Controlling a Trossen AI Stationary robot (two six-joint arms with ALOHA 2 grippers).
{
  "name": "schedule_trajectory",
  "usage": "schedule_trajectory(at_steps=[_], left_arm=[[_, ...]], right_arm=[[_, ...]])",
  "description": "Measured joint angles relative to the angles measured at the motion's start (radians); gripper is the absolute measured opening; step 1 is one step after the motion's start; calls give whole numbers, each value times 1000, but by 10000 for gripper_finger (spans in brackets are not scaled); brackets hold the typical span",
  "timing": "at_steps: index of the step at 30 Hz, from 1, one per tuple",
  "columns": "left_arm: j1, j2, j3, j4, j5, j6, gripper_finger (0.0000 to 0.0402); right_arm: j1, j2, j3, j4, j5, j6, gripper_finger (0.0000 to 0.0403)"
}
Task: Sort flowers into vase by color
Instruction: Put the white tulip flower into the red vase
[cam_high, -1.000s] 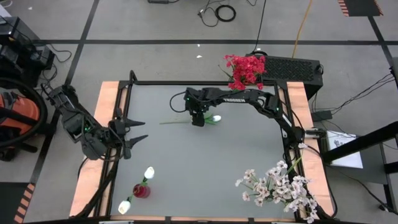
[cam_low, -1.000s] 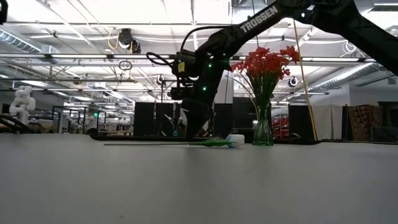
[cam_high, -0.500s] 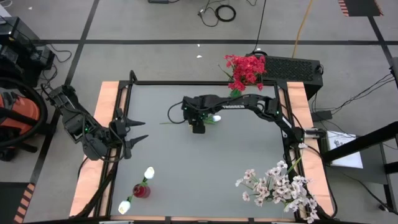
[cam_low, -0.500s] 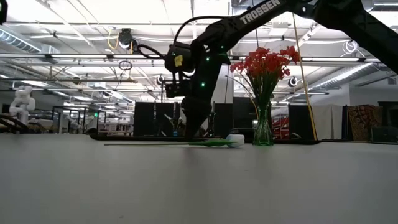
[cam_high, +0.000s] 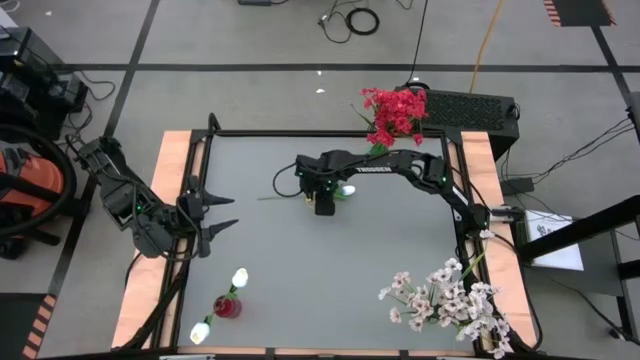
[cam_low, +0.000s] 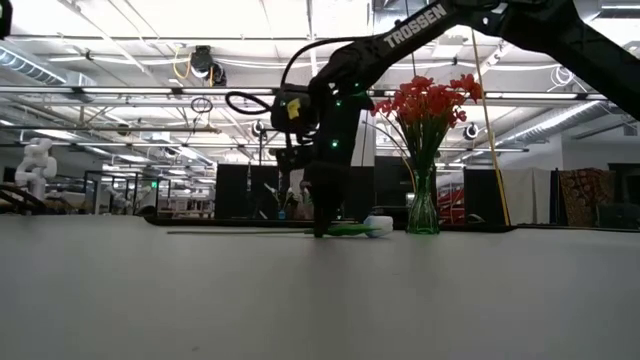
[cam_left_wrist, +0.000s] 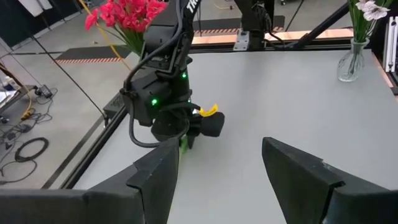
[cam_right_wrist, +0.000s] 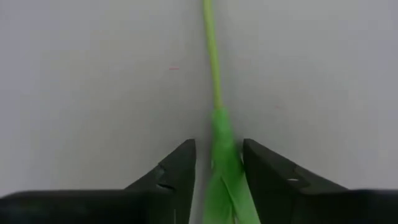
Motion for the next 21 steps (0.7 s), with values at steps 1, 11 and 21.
schedule_trajectory(at_steps=[1,11,21], left_arm=[[0,0,0,0,0,0,235],[2,0,0,0,-3,1,235],[99,0,40,88,66,199,235]], right_arm=[[0,6,1,0,0,0,123],[13,16,21,-29,1,-29,11],[121,-16,317,-235,8,89,4]])
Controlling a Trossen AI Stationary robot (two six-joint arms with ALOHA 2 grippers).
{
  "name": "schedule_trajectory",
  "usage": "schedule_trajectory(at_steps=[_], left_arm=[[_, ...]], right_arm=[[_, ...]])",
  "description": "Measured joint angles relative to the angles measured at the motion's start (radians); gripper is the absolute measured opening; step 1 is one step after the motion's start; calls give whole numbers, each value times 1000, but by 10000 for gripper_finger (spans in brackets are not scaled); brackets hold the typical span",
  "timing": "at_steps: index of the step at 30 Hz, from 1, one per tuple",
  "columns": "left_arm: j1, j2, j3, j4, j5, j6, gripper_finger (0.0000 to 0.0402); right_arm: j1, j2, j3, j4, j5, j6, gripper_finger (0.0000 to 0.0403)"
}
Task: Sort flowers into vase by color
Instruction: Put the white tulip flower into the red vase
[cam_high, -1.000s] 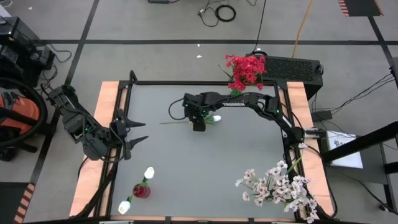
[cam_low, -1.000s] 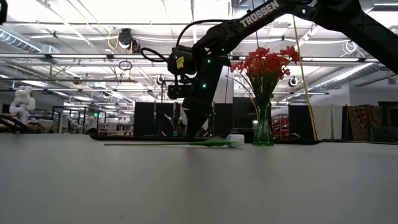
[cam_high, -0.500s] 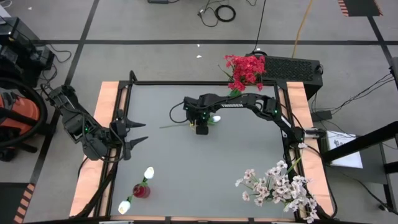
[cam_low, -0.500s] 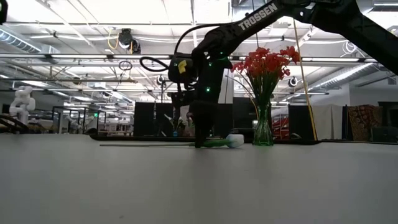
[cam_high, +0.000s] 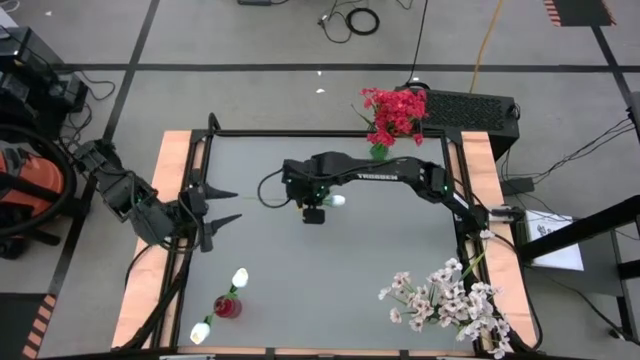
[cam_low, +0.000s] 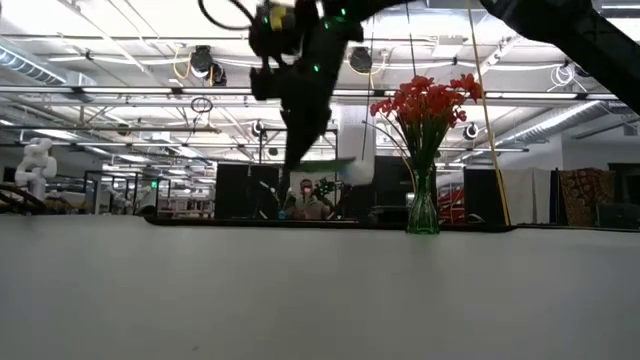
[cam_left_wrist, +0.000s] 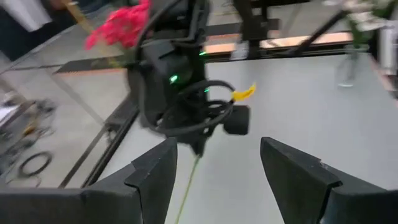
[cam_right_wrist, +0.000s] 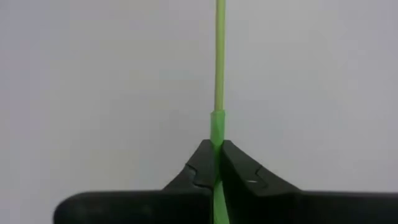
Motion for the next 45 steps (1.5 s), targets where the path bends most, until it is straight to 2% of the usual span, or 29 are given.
schedule_trajectory(at_steps=[3,6,12,16,22,30,41,45], left_arm=[[57,6,35,57,116,120,235],[112,18,83,51,170,170,235],[236,81,130,39,322,225,235],[318,151,131,-4,379,246,235],[420,259,130,-21,530,248,235],[472,367,130,-19,565,269,235],[482,474,130,124,661,316,235],[483,495,130,124,683,319,235]], right_arm=[[33,7,102,-62,24,43,4],[63,1,202,-136,55,74,4],[104,-47,197,-172,50,121,4],[114,-59,201,-175,53,125,4],[125,-56,199,-186,48,121,4],[160,-57,199,-257,42,121,4],[230,-57,199,-278,47,87,4],[239,-58,199,-294,60,91,4]])
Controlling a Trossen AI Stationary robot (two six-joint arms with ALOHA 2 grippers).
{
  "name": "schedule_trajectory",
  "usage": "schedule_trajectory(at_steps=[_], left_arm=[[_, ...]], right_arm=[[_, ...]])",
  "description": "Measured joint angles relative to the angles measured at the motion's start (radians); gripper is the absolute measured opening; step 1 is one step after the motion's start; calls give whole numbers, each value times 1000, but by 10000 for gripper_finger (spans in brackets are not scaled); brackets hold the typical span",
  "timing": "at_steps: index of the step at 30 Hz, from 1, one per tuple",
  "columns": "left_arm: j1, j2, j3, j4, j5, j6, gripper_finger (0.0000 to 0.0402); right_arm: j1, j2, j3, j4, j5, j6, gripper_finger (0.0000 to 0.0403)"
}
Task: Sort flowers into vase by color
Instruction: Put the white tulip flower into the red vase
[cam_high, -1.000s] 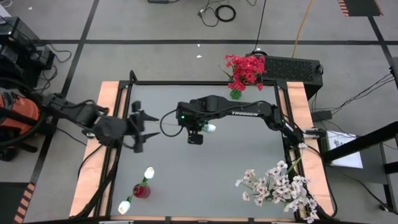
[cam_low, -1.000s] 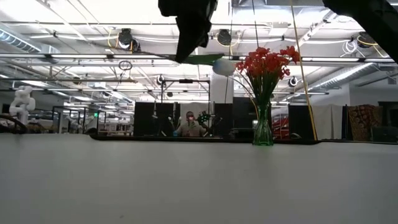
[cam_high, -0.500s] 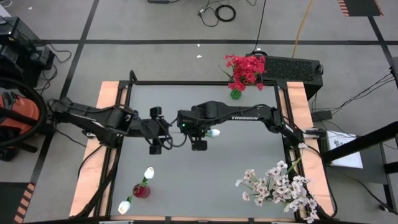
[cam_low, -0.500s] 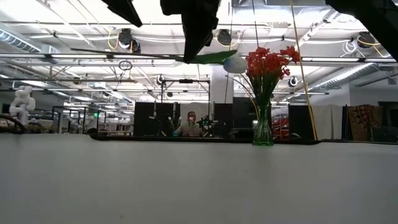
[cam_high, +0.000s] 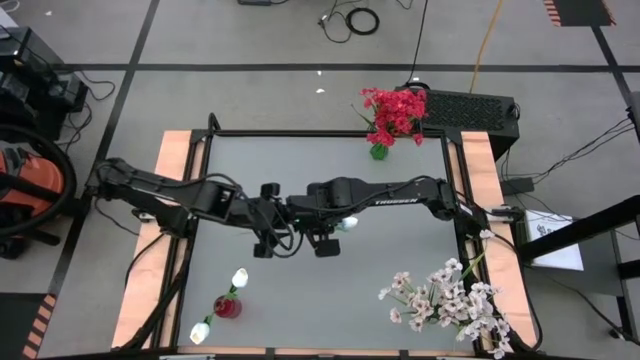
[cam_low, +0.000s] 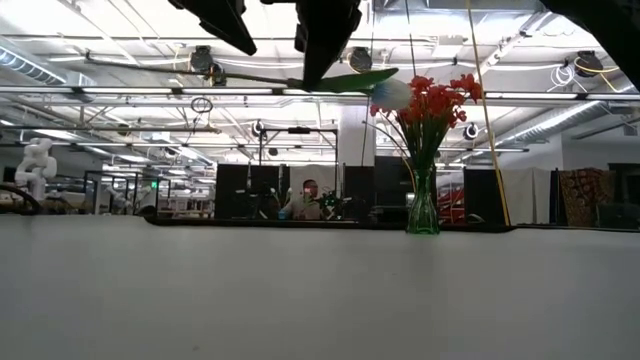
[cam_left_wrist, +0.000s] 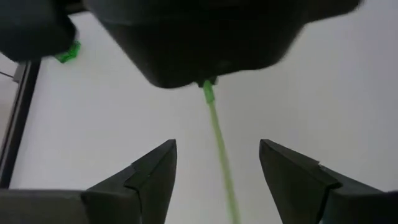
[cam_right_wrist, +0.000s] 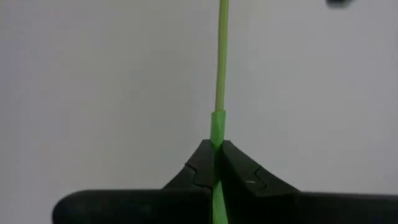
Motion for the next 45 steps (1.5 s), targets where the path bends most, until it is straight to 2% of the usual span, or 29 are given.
schedule_trajectory(at_steps=[4,7,14,18,23,32,39,42,45], left_arm=[[0,1,-15,37,54,-26,235],[-1,1,-33,76,74,-24,235],[0,1,-47,100,-21,-18,229],[0,1,-47,115,-69,5,201],[2,1,-47,105,-70,10,157],[3,24,-47,109,-79,34,106],[3,23,-47,104,-89,46,15],[3,19,-47,93,-79,51,13],[3,9,-47,80,-77,51,13]], right_arm=[[7,-13,0,-13,83,11,4],[11,-33,0,-1,99,6,4],[18,-65,0,27,101,-3,4],[20,-70,0,27,97,-2,4],[20,-70,0,28,96,-2,4],[19,-70,0,28,96,-5,4],[19,-70,1,30,91,-5,4],[20,-70,1,36,90,-5,9],[22,-70,1,38,90,2,31]])
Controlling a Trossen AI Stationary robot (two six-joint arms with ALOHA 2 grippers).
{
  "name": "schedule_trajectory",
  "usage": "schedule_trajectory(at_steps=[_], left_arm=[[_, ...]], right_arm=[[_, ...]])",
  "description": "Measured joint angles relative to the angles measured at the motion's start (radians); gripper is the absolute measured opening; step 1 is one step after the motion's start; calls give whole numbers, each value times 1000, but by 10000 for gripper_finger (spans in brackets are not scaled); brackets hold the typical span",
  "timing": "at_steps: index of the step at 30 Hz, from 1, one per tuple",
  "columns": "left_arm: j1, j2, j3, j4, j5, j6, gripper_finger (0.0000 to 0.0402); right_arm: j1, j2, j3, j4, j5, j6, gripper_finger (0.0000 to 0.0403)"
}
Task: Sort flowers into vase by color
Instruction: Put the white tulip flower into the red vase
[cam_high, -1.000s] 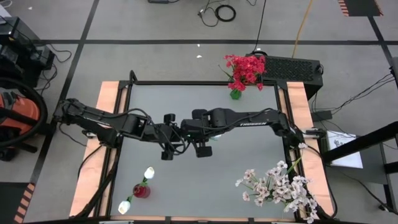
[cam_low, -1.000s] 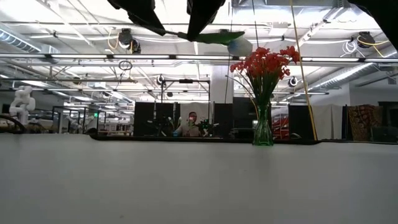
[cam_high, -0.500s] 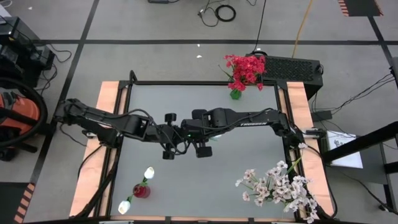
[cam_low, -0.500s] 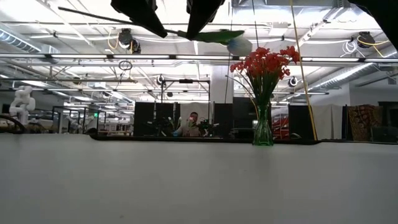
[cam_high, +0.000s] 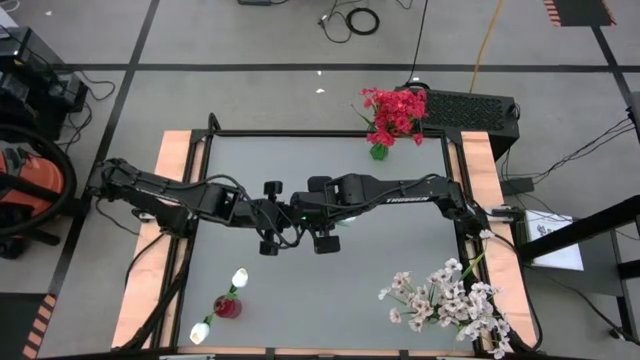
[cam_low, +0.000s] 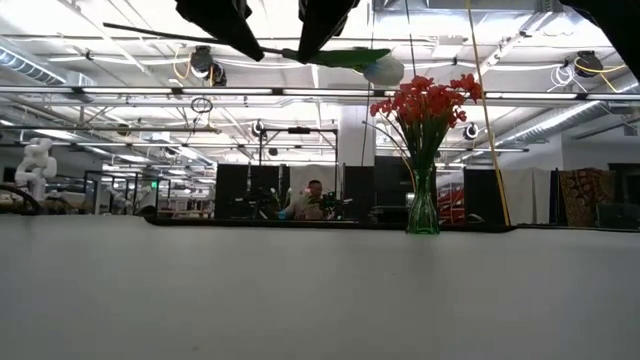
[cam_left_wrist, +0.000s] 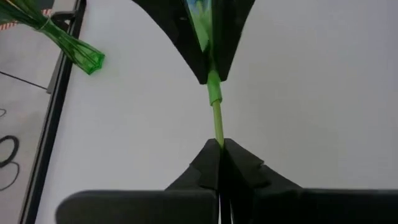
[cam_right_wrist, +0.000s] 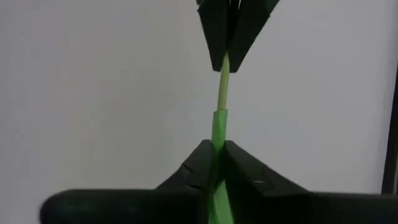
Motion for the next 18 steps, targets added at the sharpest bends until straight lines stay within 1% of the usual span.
schedule_trajectory(at_steps=[2,5,10,13,15,18], left_arm=[[0,-16,0,-16,16,0,10],[-3,-52,11,-95,56,-24,6],[-10,-138,38,-276,54,-99,4],[-12,-208,41,-318,54,-142,4],[-24,-264,42,-325,53,-161,4],[-46,-355,42,-290,35,-166,4]], right_arm=[[5,0,2,-4,0,15,56],[10,-2,2,-68,2,30,100],[10,-13,2,-206,85,60,168],[9,-43,2,-220,91,63,191],[10,-75,2,-211,97,55,198],[13,-127,2,-136,129,22,200]])
